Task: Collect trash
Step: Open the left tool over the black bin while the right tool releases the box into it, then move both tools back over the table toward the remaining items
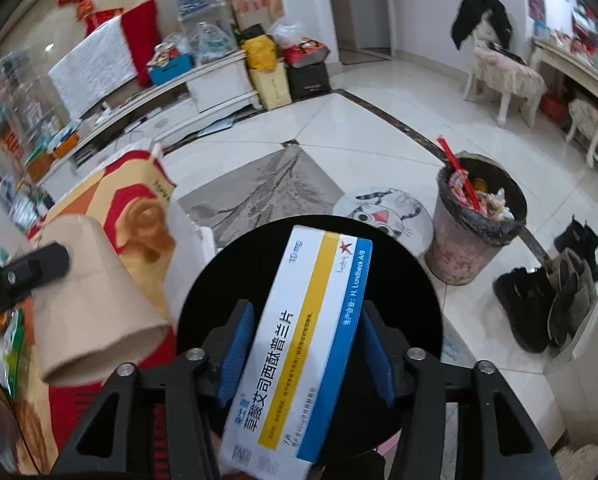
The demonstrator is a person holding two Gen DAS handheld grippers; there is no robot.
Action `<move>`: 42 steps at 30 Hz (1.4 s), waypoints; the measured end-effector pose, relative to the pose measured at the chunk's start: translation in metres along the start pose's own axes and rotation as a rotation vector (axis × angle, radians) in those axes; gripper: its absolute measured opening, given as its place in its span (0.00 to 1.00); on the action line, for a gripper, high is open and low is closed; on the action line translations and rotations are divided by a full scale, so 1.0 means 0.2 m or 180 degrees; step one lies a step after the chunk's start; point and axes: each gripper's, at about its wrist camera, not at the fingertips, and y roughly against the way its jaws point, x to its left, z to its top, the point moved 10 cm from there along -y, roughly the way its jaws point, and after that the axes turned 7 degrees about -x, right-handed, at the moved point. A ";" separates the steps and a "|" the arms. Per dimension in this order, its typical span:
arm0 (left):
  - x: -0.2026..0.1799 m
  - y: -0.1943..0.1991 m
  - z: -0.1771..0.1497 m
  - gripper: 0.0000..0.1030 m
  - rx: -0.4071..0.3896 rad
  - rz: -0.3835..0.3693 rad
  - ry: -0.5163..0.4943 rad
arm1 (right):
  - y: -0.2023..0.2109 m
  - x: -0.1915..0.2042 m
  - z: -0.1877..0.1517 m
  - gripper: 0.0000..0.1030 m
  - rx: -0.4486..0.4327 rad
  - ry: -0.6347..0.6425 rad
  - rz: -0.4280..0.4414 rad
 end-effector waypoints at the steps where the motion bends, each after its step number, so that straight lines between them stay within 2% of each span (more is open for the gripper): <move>1: -0.01 -0.02 -0.01 0.46 0.0037 -0.0038 -0.0019 | -0.01 0.00 -0.01 0.61 0.0013 -0.0022 -0.0003; 2: -0.02 -0.04 -0.02 0.46 0.0069 -0.0038 -0.0037 | -0.01 -0.01 -0.01 0.71 0.0020 -0.0051 -0.0014; 3: -0.01 -0.04 -0.03 0.47 0.0089 -0.0018 -0.0047 | 0.00 -0.02 -0.02 0.73 0.0008 -0.0070 -0.0016; 10: 0.05 0.02 -0.04 0.47 0.0066 0.0148 -0.0071 | -0.02 0.02 -0.06 0.73 0.0060 -0.0055 0.0026; 21: 0.24 0.18 -0.06 0.47 -0.0122 0.0577 -0.0031 | 0.02 0.25 -0.07 0.73 0.0023 0.0191 0.0177; 28: 0.37 0.33 -0.08 0.47 -0.0210 0.0755 0.0010 | 0.05 0.40 -0.10 0.73 0.0008 0.0280 0.0281; 42: 0.55 0.60 -0.09 0.47 -0.0390 0.0935 0.0130 | 0.06 0.74 -0.19 0.73 0.0081 0.0487 0.0547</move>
